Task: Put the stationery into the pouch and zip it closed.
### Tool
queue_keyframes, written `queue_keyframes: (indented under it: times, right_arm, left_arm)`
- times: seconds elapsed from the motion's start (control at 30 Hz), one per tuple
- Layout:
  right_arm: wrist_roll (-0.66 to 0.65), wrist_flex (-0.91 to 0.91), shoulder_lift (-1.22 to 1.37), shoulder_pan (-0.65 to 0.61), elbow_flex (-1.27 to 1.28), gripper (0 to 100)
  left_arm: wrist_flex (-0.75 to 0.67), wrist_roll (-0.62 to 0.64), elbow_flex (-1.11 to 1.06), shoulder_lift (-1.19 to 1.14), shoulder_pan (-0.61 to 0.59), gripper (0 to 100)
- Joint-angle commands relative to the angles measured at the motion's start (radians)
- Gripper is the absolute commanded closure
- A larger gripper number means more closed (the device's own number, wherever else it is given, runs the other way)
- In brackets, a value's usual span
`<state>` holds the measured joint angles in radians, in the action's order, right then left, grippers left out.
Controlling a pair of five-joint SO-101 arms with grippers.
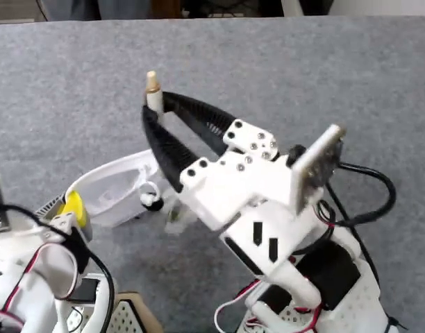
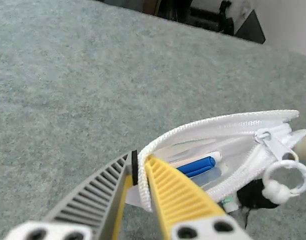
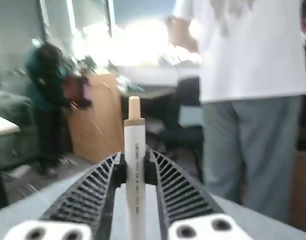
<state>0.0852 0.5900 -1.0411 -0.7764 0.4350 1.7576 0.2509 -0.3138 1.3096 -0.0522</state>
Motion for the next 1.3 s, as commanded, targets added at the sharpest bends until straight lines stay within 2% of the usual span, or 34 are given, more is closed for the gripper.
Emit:
queue_keyframes:
  times: [0.0, 0.13, 0.3, 0.53, 1.03, 1.1, 1.27]
  right_arm:
    - [-0.020, -0.121, -0.008, -0.071, -0.010, 98.7]
    - [-0.143, -0.207, -0.007, -0.161, -0.004, 98.7]
    - [-0.210, -0.213, -0.005, -0.241, 0.064, 98.7]
    - [-0.218, -0.354, 0.005, -0.253, 0.205, 98.7]
    - [-0.216, -0.353, -0.056, -0.235, 0.343, 98.1]
    - [-0.216, -0.353, -0.058, -0.235, 0.343, 93.6]
    - [-0.216, -0.310, -0.058, -0.235, 0.335, 70.1]
  left_arm:
    - [0.002, -0.017, -0.002, -0.014, 0.012, 97]
    - [0.000, -0.017, -0.004, -0.014, 0.012, 97]
    - [0.000, -0.017, -0.001, -0.014, 0.012, 97]
    - [-0.002, -0.014, -0.002, -0.014, 0.005, 97]
    - [-0.002, -0.015, -0.008, 0.084, 0.012, 97]
    - [-0.002, -0.015, -0.008, 0.084, 0.012, 97]
    - [-0.012, -0.017, -0.025, 0.091, 0.008, 97]
